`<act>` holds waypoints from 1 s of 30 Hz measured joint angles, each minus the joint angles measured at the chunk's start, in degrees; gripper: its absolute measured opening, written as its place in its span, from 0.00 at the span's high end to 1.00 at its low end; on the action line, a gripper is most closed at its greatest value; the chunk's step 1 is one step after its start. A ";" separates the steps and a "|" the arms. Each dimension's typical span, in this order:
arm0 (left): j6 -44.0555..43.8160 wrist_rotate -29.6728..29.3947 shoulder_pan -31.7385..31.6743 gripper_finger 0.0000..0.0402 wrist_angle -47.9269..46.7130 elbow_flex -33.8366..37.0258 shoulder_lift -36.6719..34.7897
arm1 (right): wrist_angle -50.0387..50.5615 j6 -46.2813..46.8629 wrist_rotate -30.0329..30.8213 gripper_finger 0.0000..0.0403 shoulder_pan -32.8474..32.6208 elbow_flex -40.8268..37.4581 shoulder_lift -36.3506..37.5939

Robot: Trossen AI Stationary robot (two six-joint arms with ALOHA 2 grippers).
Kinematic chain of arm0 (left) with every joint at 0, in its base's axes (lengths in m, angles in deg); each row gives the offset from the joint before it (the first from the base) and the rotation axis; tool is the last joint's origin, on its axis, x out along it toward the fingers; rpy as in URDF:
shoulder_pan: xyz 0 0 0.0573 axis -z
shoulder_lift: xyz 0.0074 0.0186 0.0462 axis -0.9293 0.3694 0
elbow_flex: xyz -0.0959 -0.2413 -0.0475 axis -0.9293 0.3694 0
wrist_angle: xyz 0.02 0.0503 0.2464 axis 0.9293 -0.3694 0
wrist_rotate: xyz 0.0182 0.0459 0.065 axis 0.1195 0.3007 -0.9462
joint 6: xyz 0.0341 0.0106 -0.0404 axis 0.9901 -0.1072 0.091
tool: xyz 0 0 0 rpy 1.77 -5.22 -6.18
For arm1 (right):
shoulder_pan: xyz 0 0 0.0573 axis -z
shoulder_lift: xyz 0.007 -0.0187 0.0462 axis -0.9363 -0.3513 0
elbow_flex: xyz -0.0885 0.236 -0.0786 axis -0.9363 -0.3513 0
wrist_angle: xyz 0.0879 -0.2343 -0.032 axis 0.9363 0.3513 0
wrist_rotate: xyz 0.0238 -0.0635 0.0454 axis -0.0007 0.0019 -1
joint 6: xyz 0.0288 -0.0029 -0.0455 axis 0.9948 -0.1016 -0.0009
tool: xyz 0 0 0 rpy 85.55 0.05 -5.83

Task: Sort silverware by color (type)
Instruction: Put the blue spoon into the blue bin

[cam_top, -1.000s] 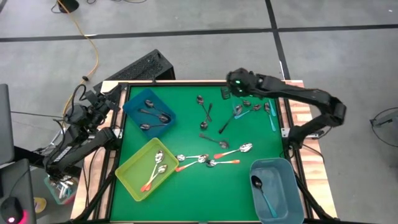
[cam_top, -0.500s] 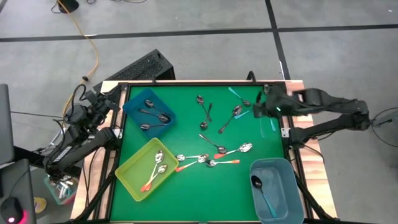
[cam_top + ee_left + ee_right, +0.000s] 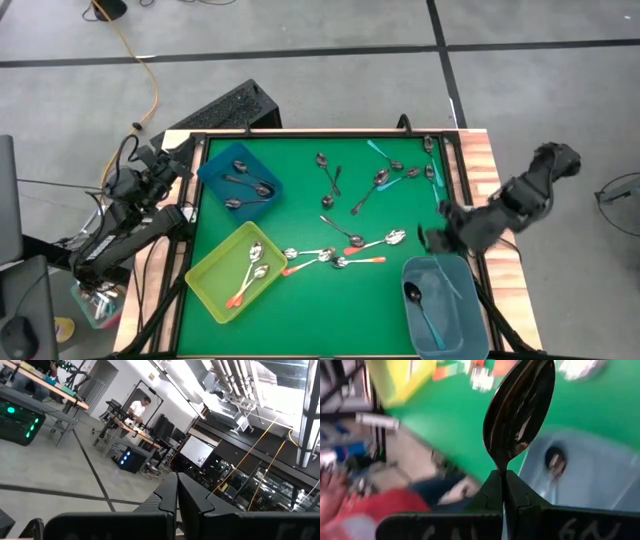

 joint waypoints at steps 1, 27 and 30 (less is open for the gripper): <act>-0.13 0.00 0.00 1.00 -0.31 0.01 0.00 | -2.01 1.75 -0.50 0.99 -2.16 0.00 -0.89; -3.07 -0.44 0.00 1.00 -5.72 0.01 0.02 | 3.78 18.11 -16.31 0.99 -12.15 0.04 -28.35; -3.09 -0.45 0.00 1.00 -5.72 0.01 0.02 | 7.48 18.22 -16.32 0.99 -12.46 0.04 -30.46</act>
